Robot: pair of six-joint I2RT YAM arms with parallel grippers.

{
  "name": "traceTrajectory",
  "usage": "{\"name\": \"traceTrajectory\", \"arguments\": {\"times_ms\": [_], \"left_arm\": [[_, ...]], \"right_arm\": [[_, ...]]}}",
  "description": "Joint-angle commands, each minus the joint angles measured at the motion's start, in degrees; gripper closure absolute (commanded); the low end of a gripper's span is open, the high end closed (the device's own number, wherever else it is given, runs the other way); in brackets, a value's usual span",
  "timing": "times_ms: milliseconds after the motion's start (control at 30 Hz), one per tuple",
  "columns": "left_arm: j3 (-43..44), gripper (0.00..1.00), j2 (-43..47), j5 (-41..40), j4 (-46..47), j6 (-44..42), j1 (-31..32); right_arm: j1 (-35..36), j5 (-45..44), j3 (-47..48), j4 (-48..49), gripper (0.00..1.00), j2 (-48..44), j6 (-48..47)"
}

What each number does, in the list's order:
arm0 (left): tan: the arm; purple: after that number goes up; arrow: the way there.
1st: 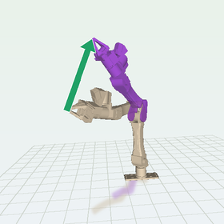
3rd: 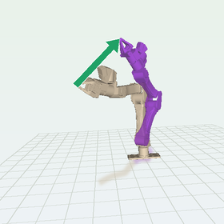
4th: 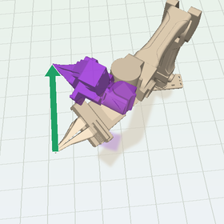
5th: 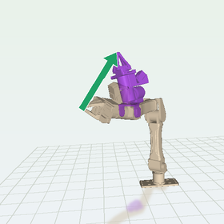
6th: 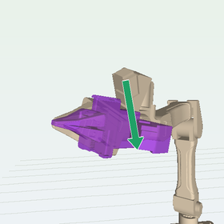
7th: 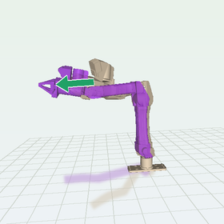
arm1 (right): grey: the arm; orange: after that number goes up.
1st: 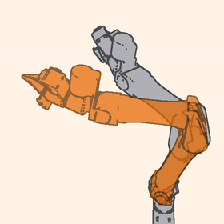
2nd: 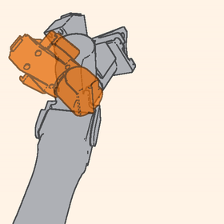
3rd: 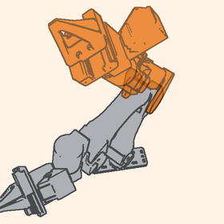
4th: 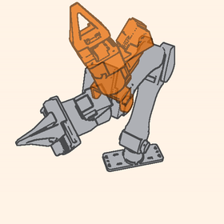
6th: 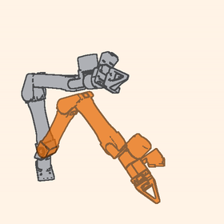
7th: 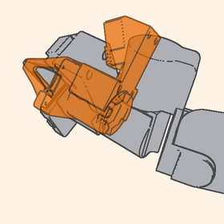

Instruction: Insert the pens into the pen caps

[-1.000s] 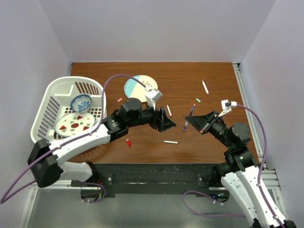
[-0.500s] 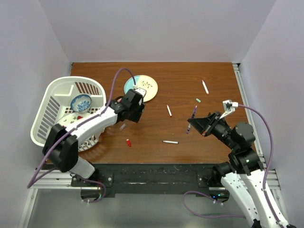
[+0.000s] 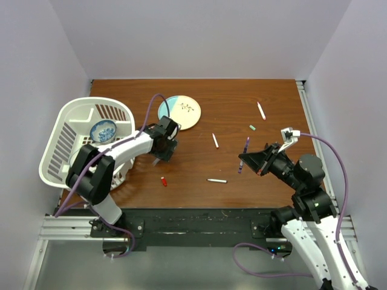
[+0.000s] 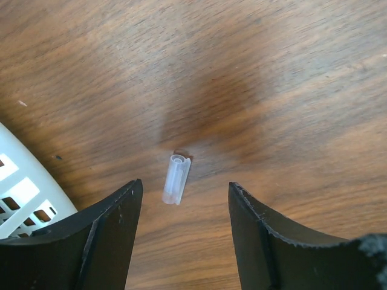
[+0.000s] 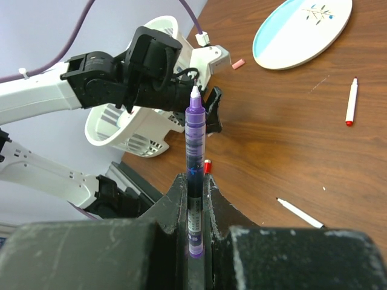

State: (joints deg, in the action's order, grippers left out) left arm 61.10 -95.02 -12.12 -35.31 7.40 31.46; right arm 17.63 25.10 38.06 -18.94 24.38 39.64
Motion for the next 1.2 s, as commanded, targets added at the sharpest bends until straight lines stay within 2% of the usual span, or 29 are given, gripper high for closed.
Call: {"name": "traceTrajectory", "arguments": {"times_ms": [0, 133, 267, 500, 567, 767, 1000, 1167], "left_arm": [[0.07, 0.37, -2.09, 1.13, 0.59, -1.77, -1.05], [-0.63, 0.38, -2.71, -0.53, 0.42, -1.42, -1.58], [-0.54, 0.41, -4.20, 1.66, 0.42, -1.42, -2.19], [-0.63, 0.70, -6.67, 3.95, -0.20, -0.81, -2.37], [-0.98, 0.72, -6.75, 4.03, -0.20, -0.63, -2.37], [-1.51, 1.00, -5.88, 7.28, 0.24, -0.10, -2.37], [-3.35, 1.00, 1.67, 18.43, 4.98, 1.56, -2.37], [-4.76, 1.00, 8.53, 21.96, 7.88, 4.81, -2.37]], "right_arm": [[0.13, 1.62, 2.54, 1.36, 1.00, 0.23, -0.62], [0.13, 1.09, 2.72, 0.40, 1.00, -0.21, -0.79], [0.13, 0.65, 2.89, -0.74, 1.00, -0.91, -1.05], [0.13, -0.05, 3.51, -2.68, 1.00, -2.14, -1.67], [0.13, -0.05, 3.60, -2.94, 1.00, -2.58, -1.76], [0.13, 1.61, 3.33, -3.12, 1.00, -1.36, -1.67], [0.13, 5.83, 1.93, -0.58, 1.00, 0.58, -1.84], [0.13, 9.52, 0.35, 4.06, 1.00, 6.80, -2.20]]}}
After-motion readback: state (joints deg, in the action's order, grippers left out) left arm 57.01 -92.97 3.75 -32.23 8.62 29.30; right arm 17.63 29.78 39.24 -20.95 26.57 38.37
